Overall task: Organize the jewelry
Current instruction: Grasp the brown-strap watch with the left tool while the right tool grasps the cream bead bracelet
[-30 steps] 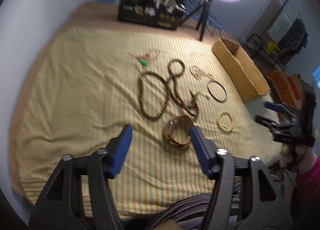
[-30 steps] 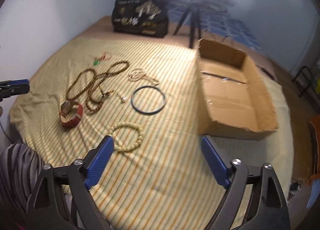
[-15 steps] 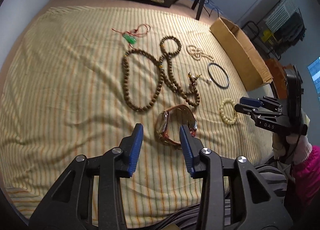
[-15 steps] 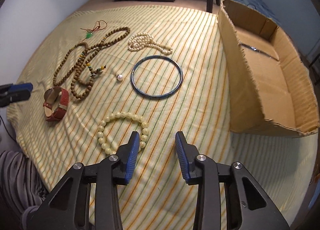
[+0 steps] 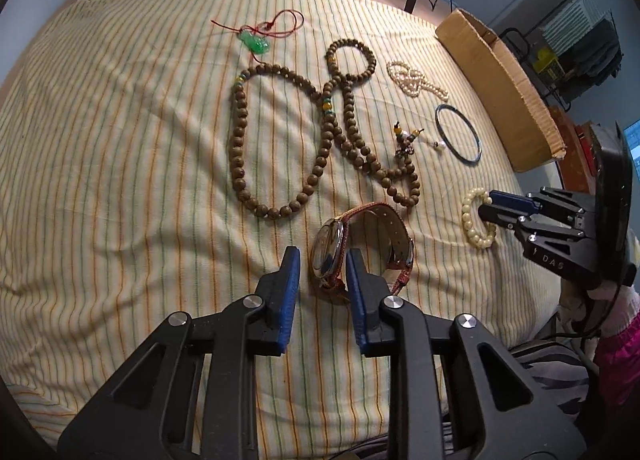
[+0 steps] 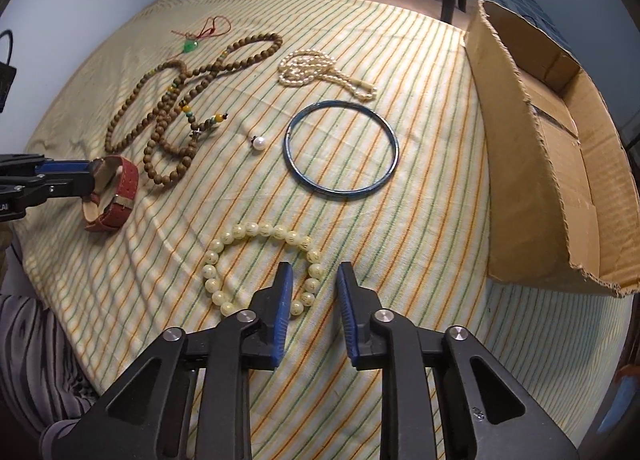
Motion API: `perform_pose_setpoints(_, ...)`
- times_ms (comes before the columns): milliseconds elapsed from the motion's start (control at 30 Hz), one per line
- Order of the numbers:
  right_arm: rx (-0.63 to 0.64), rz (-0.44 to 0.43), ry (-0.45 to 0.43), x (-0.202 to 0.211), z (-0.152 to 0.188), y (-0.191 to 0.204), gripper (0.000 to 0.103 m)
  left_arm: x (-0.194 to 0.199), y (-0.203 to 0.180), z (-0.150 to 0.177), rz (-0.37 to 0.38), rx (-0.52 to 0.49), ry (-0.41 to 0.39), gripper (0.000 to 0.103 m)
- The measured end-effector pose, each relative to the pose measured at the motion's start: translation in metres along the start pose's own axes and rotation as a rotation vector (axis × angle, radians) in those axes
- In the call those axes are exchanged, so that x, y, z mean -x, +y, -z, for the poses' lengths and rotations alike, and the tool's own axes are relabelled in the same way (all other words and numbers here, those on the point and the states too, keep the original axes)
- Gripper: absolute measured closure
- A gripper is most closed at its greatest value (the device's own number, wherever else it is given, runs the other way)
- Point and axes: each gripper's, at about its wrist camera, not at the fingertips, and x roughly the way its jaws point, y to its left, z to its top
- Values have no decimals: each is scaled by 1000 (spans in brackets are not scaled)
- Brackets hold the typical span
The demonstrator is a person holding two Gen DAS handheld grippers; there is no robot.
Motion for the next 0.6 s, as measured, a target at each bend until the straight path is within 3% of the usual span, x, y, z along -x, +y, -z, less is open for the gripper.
perform_pose_setpoints(100,9,-11,3,-1,-3,3,96,-5,-3,0,-4,-9,9,89)
perform_pose_setpoints(600,-13,11,-116,38,10,8,97,20,-11,2,-24,-29,-72,90)
